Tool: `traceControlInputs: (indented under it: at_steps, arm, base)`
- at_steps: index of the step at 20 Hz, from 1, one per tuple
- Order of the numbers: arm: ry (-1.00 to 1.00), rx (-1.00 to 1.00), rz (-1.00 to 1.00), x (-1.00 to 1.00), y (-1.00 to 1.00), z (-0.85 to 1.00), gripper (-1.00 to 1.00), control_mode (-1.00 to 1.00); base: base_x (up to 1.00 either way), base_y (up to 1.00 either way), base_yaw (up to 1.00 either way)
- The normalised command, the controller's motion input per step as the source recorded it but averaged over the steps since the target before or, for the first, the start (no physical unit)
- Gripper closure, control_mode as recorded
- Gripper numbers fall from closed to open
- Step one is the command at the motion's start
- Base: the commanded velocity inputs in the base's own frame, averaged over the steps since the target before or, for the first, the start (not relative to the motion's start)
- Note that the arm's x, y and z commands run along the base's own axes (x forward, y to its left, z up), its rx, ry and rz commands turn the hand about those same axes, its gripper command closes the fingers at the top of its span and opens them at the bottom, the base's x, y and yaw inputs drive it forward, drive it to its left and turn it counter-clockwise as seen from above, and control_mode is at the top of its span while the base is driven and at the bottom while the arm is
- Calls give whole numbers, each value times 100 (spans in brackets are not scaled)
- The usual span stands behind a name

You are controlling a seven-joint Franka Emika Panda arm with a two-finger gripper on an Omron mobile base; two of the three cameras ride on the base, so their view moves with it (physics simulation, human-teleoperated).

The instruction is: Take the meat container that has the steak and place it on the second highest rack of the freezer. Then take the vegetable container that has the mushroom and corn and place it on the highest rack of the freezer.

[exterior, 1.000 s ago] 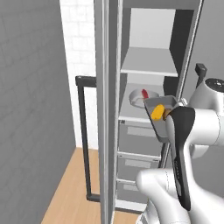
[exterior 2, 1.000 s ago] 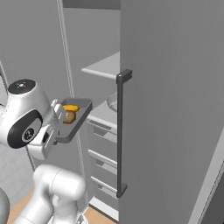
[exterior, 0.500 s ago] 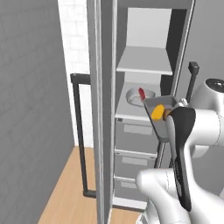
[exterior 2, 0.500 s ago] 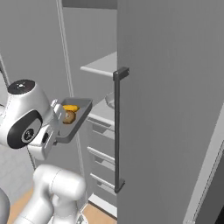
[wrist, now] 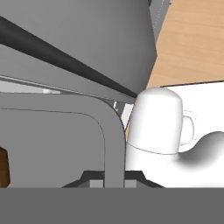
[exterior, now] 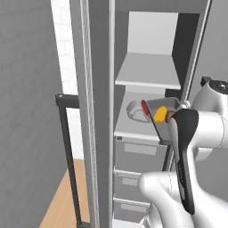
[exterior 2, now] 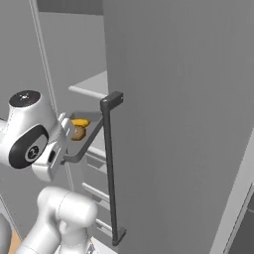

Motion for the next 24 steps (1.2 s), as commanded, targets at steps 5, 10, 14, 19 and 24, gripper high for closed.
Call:
traceControlInputs:
  at_steps: [5,10,14,19,24]
  arm:
    - [0,0,0,0,0,0,100,100]
    - [0,0,0,0,0,0,100,100]
    - [0,0,0,0,0,0,100,100]
    - [0,0,0,0,0,0,100,100]
    - [0,0,0,0,0,0,100,100]
  base:
    - [30,31,-7]
    - [39,52,-11]
    - [33,75,-18]
    - [22,54,-15]
    - [3,5,-2]
